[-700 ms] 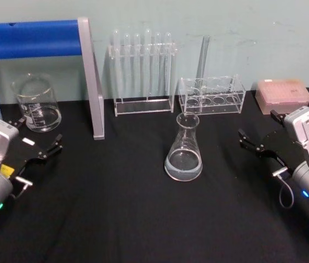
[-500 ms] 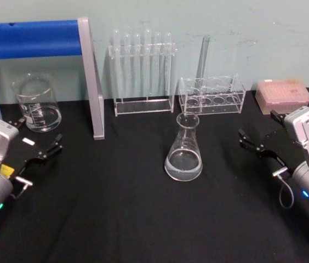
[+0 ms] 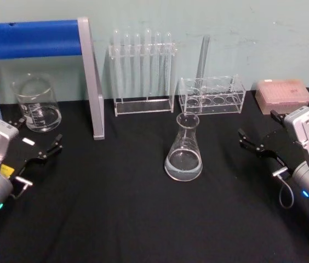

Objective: Grasp the erlenmeyer flask with one hand, shake it three times, then place it back.

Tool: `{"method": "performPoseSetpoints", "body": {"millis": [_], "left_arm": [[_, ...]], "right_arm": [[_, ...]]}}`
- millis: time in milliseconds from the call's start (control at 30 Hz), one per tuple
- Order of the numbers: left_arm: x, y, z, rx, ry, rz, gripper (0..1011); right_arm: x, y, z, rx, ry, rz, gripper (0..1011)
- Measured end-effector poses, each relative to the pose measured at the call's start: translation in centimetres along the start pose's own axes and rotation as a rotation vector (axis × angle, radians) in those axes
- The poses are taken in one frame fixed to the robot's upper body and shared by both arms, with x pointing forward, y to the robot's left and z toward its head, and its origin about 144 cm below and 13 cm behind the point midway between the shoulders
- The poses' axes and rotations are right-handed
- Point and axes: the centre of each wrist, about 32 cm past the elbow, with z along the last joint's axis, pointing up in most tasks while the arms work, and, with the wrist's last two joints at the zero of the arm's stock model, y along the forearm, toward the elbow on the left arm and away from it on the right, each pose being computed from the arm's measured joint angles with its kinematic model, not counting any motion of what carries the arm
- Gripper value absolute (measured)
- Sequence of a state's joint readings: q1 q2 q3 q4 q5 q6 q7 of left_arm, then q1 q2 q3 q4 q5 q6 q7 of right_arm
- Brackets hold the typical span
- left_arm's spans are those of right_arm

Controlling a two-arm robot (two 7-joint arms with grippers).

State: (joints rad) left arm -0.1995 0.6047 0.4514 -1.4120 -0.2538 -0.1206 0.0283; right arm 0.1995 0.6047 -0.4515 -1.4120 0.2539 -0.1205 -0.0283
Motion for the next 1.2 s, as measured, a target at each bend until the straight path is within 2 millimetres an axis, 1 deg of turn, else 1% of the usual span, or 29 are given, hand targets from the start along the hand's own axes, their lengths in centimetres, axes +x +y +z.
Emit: {"method": "performPoseSetpoints", "body": {"millis": [967, 1200], "left_arm": [[0.0, 0.0, 0.0, 0.0, 0.0, 0.0, 1001], [0.0, 0.0, 0.0, 0.0, 0.0, 0.0, 1001]], "right_arm": [[0.01, 0.01, 0.01, 0.0, 0.0, 0.0, 1003], [0.08, -0.06, -0.22, -0.018, 0.03, 0.02, 1003]]}}
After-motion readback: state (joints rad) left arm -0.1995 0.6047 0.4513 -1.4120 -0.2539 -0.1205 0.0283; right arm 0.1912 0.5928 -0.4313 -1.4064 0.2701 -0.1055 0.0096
